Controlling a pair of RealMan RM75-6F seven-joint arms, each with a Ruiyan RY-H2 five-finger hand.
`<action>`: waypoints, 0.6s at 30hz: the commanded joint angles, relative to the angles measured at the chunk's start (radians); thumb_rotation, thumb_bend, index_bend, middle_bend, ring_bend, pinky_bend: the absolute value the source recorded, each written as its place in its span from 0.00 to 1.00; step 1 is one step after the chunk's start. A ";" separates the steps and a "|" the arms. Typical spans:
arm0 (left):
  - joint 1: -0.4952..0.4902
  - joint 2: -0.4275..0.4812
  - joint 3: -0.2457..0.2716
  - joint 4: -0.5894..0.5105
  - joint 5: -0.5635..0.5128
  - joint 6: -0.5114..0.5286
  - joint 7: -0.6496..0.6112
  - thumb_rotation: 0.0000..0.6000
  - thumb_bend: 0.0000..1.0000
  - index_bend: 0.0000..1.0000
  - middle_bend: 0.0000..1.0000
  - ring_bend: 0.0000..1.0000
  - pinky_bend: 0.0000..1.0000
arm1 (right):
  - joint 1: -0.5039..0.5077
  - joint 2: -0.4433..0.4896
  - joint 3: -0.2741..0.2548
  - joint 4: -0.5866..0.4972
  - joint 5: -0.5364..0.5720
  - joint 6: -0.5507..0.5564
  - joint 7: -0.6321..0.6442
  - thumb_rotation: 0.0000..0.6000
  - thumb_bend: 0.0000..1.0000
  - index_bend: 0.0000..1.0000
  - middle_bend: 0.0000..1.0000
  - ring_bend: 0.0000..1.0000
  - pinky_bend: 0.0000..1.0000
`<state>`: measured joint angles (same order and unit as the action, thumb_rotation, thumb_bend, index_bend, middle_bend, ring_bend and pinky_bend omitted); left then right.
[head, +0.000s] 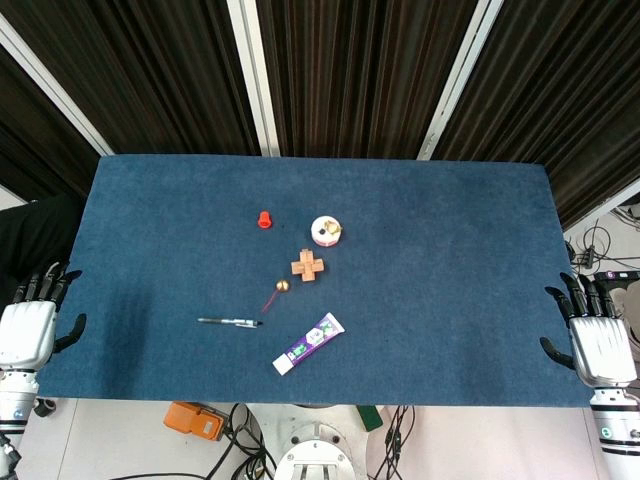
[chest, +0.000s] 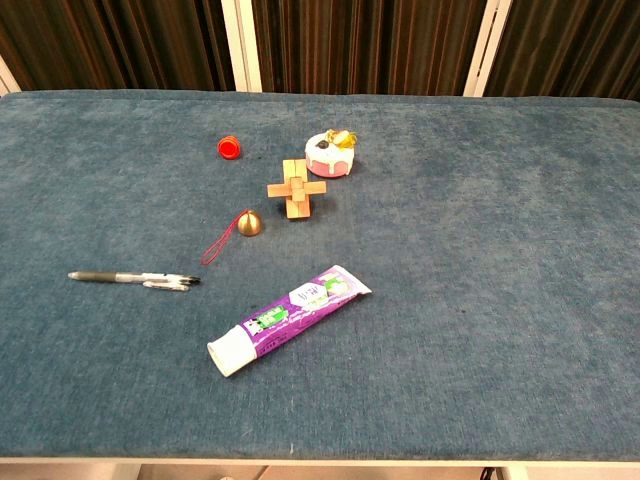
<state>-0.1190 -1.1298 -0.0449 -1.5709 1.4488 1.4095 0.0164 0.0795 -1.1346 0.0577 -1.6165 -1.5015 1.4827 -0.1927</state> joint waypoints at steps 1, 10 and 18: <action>0.002 0.001 -0.003 0.000 -0.004 0.006 0.002 1.00 0.35 0.17 0.08 0.02 0.13 | 0.002 -0.001 0.000 0.001 -0.002 -0.002 0.000 1.00 0.36 0.27 0.13 0.06 0.11; 0.001 -0.002 -0.003 -0.009 -0.007 0.006 0.020 1.00 0.30 0.17 0.08 0.02 0.13 | 0.005 0.000 0.003 0.002 0.010 -0.013 0.004 1.00 0.36 0.27 0.13 0.06 0.11; 0.002 -0.026 0.009 -0.058 -0.027 -0.015 0.062 1.00 0.23 0.17 0.08 0.02 0.13 | 0.003 0.006 -0.003 -0.003 0.005 -0.014 0.011 1.00 0.36 0.28 0.13 0.06 0.11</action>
<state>-0.1159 -1.1508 -0.0415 -1.6156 1.4303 1.4099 0.0779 0.0824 -1.1292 0.0550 -1.6182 -1.4979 1.4700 -0.1839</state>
